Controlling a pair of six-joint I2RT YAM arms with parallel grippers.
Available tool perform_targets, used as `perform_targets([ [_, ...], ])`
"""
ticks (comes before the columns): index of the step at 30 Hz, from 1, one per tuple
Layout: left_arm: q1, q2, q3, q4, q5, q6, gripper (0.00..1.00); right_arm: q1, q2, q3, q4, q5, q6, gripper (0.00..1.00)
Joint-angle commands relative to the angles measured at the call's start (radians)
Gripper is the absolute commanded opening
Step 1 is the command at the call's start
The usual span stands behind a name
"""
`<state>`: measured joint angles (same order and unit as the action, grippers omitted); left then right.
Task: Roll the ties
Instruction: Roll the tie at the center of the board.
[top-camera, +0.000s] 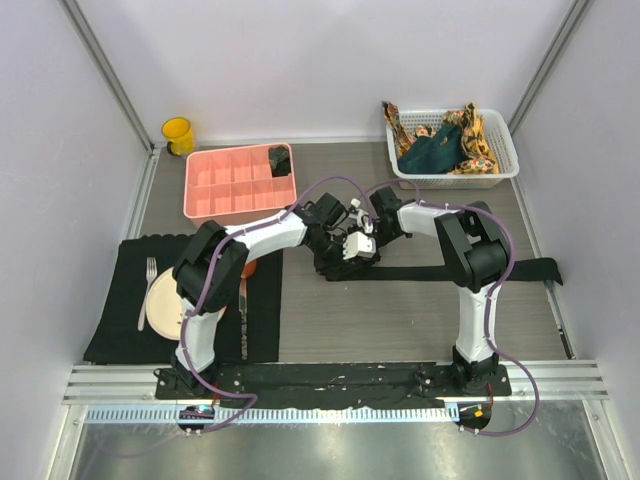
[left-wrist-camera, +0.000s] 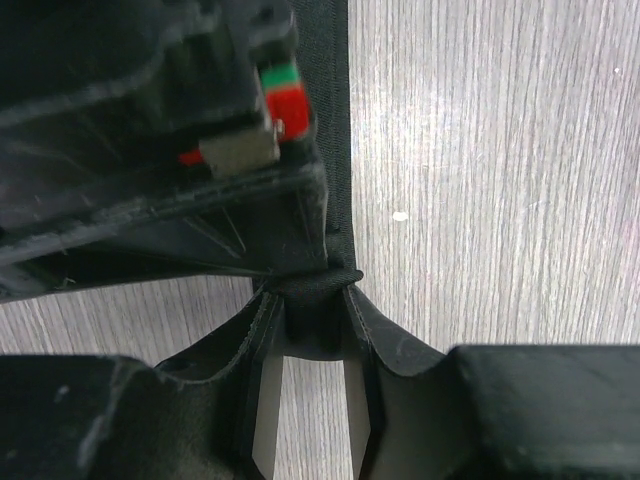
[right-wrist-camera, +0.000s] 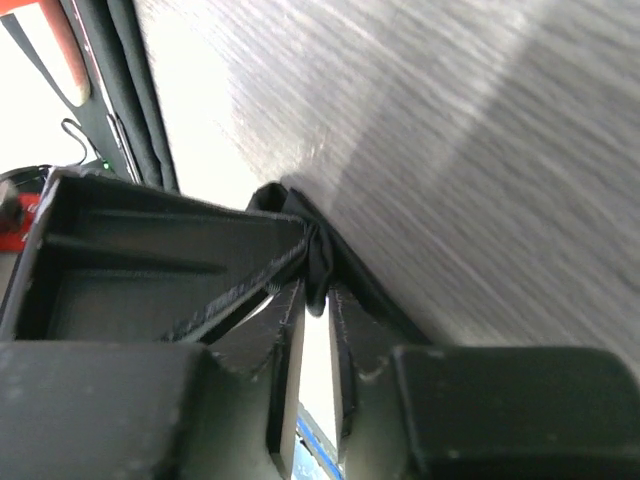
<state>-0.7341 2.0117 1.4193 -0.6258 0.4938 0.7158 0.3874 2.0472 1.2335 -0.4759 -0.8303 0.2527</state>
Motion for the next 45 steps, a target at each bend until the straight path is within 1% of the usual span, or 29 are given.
perform_targets([
  [1, -0.005, 0.024, 0.018, -0.052, -0.011, 0.017, 0.31, -0.018, -0.096, -0.005, -0.035, -0.001, -0.032, 0.23],
  [4, -0.004, 0.021, 0.023, -0.058, -0.003, 0.025, 0.31, -0.016, -0.116, -0.019, -0.035, -0.021, -0.023, 0.24],
  [7, -0.002, 0.022, 0.027, -0.061, 0.006, 0.027, 0.31, -0.015, -0.116, -0.037, -0.001, -0.058, 0.005, 0.27],
  [13, -0.001, 0.028, 0.044, -0.074, 0.018, 0.022, 0.31, -0.013, -0.070, -0.045, 0.106, -0.108, 0.092, 0.31],
  [22, 0.002, 0.028, 0.047, -0.074, 0.040, 0.016, 0.31, -0.008, 0.004, -0.048, 0.126, -0.058, 0.057, 0.31],
  [28, 0.005, 0.036, 0.052, -0.078, 0.045, 0.010, 0.32, -0.008, 0.028, -0.054, 0.157, -0.063, 0.050, 0.29],
  [30, 0.007, 0.042, 0.053, -0.077, 0.042, 0.005, 0.32, -0.008, 0.025, -0.058, 0.155, -0.066, 0.045, 0.27],
  [31, 0.010, 0.044, 0.055, -0.075, 0.048, -0.001, 0.33, -0.008, 0.025, -0.065, 0.157, -0.064, 0.043, 0.24],
  [32, 0.015, 0.045, 0.058, -0.072, 0.049, -0.013, 0.34, -0.008, 0.024, -0.068, 0.155, -0.059, 0.034, 0.20],
  [33, 0.018, 0.045, 0.061, -0.071, 0.055, -0.019, 0.35, -0.008, 0.024, -0.071, 0.154, -0.059, 0.030, 0.13],
  [35, 0.022, 0.045, 0.063, -0.063, 0.061, -0.039, 0.36, -0.012, 0.028, -0.068, 0.135, -0.059, 0.011, 0.09],
  [36, 0.025, 0.047, 0.066, -0.061, 0.065, -0.044, 0.37, -0.013, 0.031, -0.065, 0.128, -0.058, 0.005, 0.01],
  [38, 0.029, 0.047, 0.069, -0.061, 0.074, -0.047, 0.40, -0.019, 0.036, -0.066, 0.120, -0.049, -0.003, 0.01],
  [39, 0.032, 0.039, 0.066, -0.057, 0.080, -0.047, 0.45, -0.021, 0.036, -0.068, 0.118, -0.038, -0.007, 0.01],
  [41, 0.035, 0.022, 0.047, -0.048, 0.091, -0.047, 0.49, -0.024, 0.044, -0.065, 0.105, -0.027, -0.015, 0.01],
  [42, 0.036, 0.001, 0.038, -0.028, 0.092, -0.052, 0.54, -0.027, 0.047, -0.065, 0.103, -0.020, -0.023, 0.01],
  [45, 0.051, -0.034, -0.008, 0.023, 0.091, -0.062, 0.59, -0.030, 0.050, -0.065, 0.091, -0.004, -0.041, 0.01],
])
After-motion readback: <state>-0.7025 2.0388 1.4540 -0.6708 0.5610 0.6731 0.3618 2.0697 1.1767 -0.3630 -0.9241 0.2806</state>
